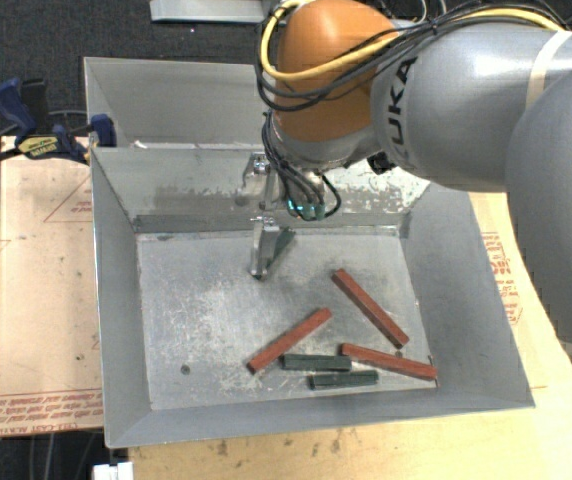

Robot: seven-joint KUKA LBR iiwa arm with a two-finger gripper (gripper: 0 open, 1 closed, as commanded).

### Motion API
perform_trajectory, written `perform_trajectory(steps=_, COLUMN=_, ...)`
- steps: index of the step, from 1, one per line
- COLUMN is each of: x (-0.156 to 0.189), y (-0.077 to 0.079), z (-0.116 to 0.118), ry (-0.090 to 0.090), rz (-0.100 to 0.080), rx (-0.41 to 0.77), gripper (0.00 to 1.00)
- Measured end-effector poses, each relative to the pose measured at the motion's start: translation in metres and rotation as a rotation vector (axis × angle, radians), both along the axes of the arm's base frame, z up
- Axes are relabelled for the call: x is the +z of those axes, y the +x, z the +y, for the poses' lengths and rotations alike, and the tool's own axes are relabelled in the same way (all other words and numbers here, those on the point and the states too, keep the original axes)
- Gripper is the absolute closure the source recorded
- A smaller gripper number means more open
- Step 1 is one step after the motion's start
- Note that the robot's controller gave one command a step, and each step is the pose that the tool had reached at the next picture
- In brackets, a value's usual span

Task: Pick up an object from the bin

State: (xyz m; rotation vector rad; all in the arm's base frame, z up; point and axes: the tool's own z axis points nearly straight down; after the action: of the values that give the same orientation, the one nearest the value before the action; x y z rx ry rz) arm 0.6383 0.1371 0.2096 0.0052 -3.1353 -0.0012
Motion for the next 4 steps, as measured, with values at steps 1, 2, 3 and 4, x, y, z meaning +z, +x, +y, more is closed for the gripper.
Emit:
perform_trajectory(steps=1, x=0.005, y=0.002, z=-0.001, ry=0.001, rz=-0.008, rx=-0.002, gripper=0.00)
perform_trajectory(steps=2, x=0.004, y=0.001, z=-0.001, ry=0.001, rz=-0.010, rx=-0.002, gripper=0.00)
perform_trajectory(steps=3, x=-0.043, y=-0.003, z=-0.014, ry=-0.001, rz=-0.003, rx=0.064, gripper=0.00)
perform_trajectory(steps=4, x=-0.086, y=-0.008, z=-0.049, ry=0.003, rz=-0.015, rx=0.213, gripper=0.00)
